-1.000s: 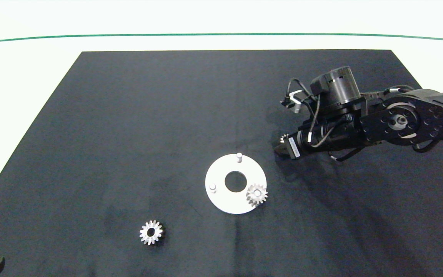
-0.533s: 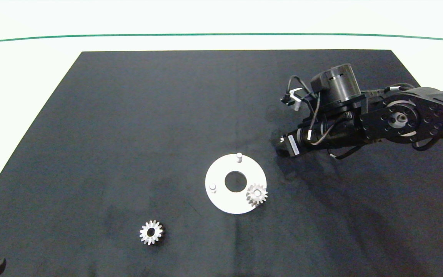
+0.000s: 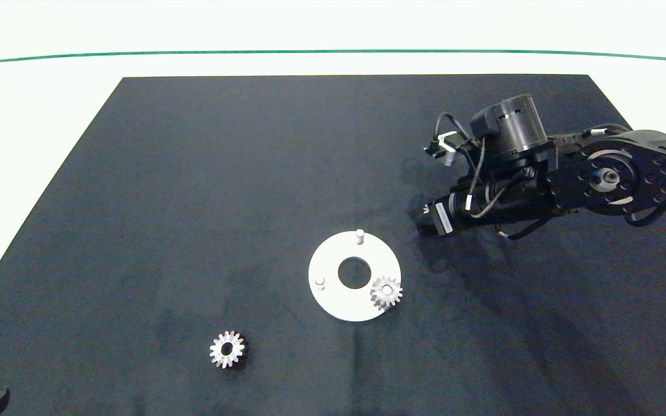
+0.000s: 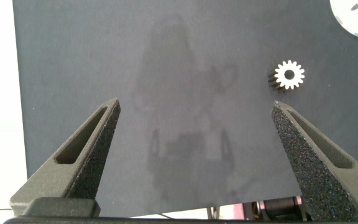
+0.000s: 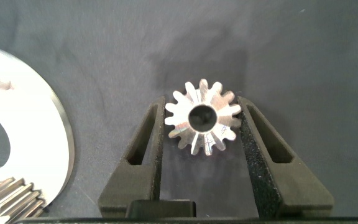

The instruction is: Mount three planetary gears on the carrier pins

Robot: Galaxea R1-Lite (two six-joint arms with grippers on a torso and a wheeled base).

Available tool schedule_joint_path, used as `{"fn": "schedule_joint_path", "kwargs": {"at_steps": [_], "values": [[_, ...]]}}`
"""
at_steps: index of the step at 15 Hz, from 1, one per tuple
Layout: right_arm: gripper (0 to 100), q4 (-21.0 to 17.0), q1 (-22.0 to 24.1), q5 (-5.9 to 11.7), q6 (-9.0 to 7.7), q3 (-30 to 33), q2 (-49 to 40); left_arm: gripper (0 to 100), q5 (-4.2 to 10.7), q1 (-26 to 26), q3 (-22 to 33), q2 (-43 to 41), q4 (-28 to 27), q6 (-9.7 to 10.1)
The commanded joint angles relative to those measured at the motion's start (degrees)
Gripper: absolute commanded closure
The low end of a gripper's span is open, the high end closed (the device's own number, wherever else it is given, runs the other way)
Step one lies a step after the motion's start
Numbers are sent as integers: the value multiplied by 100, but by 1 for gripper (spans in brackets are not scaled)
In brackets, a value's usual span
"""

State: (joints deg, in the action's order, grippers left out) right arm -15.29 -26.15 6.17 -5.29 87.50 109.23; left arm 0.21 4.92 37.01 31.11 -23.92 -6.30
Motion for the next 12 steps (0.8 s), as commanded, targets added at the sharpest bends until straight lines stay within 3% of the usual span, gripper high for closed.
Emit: {"fn": "schedule_joint_path", "kwargs": {"at_steps": [1,7,12], "values": [[75,-1,-4,7,-16,-32,125,0,6,0,8,44,-8,-3],[87,-1,-31,-10,-16,-260,72,0,6,0,8,53,19,-3],[87,-1,-110,-90,-33,-243,-279,0,6,0,-1,62,28,-3]]}}
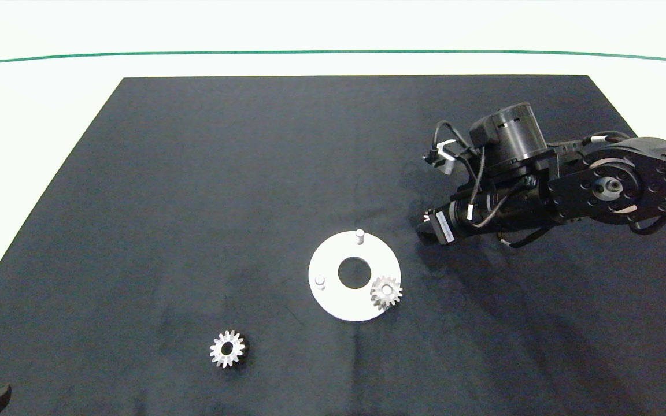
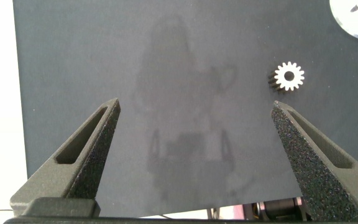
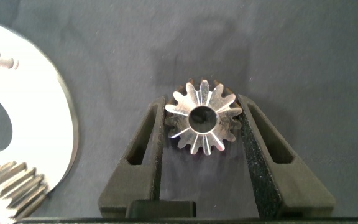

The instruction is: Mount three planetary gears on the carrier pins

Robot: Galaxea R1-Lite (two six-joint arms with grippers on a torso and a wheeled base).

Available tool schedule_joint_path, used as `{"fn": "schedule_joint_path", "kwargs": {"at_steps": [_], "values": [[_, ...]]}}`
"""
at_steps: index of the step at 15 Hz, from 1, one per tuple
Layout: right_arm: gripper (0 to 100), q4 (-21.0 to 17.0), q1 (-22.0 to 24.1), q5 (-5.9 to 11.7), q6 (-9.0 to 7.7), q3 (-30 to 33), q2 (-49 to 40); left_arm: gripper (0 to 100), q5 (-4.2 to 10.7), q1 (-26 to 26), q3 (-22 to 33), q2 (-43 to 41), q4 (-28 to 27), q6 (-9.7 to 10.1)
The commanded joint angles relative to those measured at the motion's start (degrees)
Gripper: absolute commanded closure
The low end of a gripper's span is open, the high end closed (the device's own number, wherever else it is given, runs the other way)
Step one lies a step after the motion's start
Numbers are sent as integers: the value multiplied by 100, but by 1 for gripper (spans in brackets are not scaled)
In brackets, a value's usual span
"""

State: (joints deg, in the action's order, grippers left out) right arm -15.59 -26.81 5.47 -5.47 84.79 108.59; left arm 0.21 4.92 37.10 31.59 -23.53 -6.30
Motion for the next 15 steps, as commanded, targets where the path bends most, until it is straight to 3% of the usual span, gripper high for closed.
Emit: {"fn": "schedule_joint_path", "kwargs": {"at_steps": [1,7,15], "values": [[87,30,-53,-29,-15,38,-251,0,6,0,-9,14,-11,-3],[87,-5,-536,-20,-33,-41,-726,0,6,-9,17,32,15,-3],[87,-32,-1222,77,-103,-15,-682,0,6,-9,17,67,68,-3]]}}
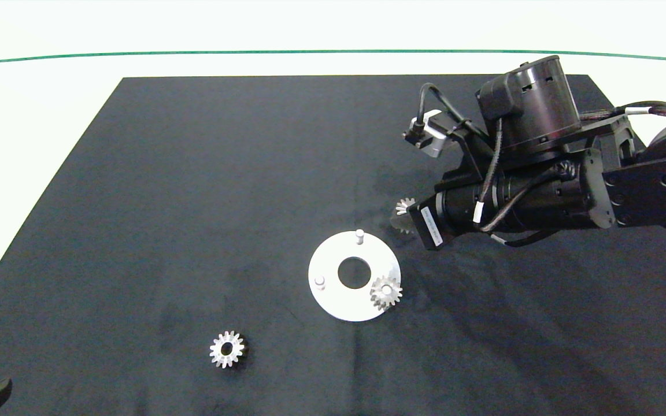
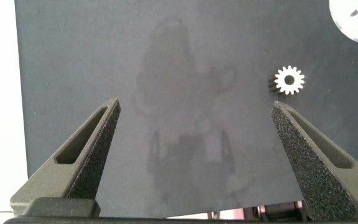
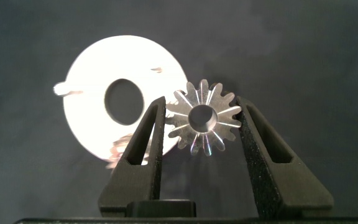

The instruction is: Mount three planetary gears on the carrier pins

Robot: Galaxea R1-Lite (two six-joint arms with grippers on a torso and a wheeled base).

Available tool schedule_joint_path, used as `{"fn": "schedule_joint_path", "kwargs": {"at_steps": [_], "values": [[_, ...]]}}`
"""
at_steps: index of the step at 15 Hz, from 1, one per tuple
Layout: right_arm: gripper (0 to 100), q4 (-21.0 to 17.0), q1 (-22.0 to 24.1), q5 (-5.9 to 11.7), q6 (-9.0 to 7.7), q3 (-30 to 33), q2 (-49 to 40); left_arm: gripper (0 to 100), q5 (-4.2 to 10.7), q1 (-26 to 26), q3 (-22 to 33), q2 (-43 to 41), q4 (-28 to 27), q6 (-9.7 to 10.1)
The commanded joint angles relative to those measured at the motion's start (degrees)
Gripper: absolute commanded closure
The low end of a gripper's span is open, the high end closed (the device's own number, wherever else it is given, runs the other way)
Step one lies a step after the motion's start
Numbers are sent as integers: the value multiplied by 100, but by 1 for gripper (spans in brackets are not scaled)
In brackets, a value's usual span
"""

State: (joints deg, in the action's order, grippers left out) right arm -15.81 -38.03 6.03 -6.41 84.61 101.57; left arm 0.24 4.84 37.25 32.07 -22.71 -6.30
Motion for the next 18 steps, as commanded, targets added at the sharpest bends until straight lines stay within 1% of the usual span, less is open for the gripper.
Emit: {"fn": "schedule_joint_path", "kwargs": {"at_steps": [1,3,5,7,8,14,18], "values": [[87,-10,-152,56,-9,20,64,0,2,-1,1,36,-14,-3],[87,-1,-213,152,-36,73,188,0,-7,-1,1,62,-5,-3],[87,17,-213,205,-141,169,311,0,2,-1,1,62,47,-3],[87,8,-213,214,-141,328,460,0,2,-1,1,53,74,-3],[87,8,-222,249,-141,424,539,0,2,-1,10,62,74,-3],[87,25,-380,267,-150,451,689,0,2,-1,10,62,74,6],[87,52,-363,293,-159,477,803,0,2,-1,10,71,118,-3]]}}
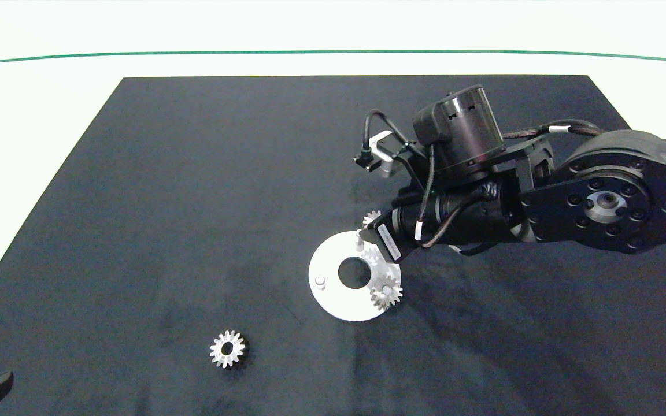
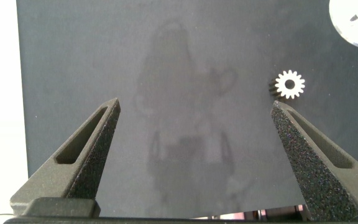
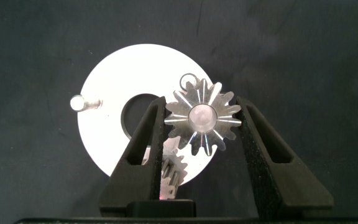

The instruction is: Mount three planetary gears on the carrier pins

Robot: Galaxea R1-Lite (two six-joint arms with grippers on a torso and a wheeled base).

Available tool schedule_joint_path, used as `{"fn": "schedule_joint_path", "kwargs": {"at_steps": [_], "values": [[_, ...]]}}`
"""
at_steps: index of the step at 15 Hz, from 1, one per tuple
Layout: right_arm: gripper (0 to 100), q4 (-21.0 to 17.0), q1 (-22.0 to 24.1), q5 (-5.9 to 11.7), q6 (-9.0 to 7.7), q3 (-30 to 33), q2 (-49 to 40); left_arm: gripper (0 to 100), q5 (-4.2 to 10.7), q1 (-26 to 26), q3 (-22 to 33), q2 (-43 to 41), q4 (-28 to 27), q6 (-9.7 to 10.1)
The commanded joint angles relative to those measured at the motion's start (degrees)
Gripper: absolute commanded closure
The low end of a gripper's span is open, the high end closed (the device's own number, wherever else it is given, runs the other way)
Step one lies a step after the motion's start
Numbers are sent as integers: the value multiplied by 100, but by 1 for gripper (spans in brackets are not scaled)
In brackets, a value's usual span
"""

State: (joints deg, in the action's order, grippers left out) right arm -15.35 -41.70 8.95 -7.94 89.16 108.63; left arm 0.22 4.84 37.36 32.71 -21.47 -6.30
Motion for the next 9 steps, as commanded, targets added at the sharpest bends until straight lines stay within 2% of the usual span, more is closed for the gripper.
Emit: {"fn": "schedule_joint_path", "kwargs": {"at_steps": [1,5,9], "values": [[87,5,4,10,-15,22,115,0,4,8,-10,25,-7,-3],[87,41,4,10,-129,137,176,0,4,8,-1,52,37,-3],[87,137,-13,125,-173,119,194,0,4,8,-1,60,64,-3]]}}
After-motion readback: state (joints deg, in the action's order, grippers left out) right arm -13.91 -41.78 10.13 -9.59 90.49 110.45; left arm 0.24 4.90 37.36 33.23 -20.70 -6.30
